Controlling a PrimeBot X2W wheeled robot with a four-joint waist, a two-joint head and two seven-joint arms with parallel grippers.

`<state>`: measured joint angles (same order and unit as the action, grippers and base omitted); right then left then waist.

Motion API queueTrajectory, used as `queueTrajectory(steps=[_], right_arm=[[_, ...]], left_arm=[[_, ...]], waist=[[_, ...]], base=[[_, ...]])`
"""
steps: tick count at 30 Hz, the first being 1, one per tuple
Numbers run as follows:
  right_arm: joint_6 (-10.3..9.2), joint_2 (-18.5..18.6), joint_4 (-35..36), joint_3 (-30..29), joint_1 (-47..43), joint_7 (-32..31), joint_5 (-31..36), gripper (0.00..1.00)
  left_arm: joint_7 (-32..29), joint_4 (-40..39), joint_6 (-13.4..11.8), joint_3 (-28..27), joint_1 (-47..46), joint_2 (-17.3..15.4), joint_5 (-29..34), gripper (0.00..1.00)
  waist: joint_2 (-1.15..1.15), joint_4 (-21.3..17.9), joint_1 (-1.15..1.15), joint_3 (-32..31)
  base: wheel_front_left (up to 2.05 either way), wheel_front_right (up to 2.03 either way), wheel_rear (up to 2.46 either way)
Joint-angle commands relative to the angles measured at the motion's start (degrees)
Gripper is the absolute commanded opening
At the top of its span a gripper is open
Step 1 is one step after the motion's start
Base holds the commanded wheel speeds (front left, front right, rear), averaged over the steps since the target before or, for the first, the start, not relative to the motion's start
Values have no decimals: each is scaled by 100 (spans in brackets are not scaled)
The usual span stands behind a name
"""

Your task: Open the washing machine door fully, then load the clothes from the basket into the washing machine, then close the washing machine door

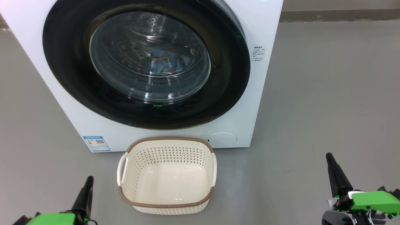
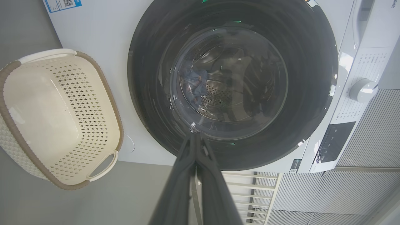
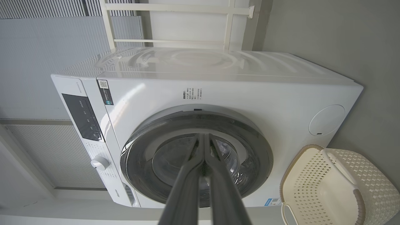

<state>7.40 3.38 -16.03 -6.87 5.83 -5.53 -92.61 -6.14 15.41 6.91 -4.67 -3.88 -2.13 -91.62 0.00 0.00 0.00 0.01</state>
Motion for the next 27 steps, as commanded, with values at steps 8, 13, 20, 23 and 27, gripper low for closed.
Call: queueTrajectory(steps=[8,13,20,23,27], right_arm=[[9,3,166,99,76,-43,-10,0],[9,2,165,97,76,-44,-8,0],[9,0,165,94,76,-47,-6,0],[9,-1,165,93,76,-47,-5,0],[9,-2,165,92,76,-48,-4,0]], left_arm=[[-42,-102,54,-196,-277,-75,-45,0],[-42,-102,54,-196,-277,-75,-45,0],[-42,-101,54,-196,-277,-75,-45,0],[-42,-101,54,-196,-277,-75,-45,0],[-42,-101,54,-196,-277,-75,-45,0]], waist=[[0,0,0,0],[0,0,0,0],[0,0,0,0],[0,0,0,0],[0,0,0,0]], base=[[0,0,0],[0,0,0],[0,0,0],[0,0,0],[0,0,0]])
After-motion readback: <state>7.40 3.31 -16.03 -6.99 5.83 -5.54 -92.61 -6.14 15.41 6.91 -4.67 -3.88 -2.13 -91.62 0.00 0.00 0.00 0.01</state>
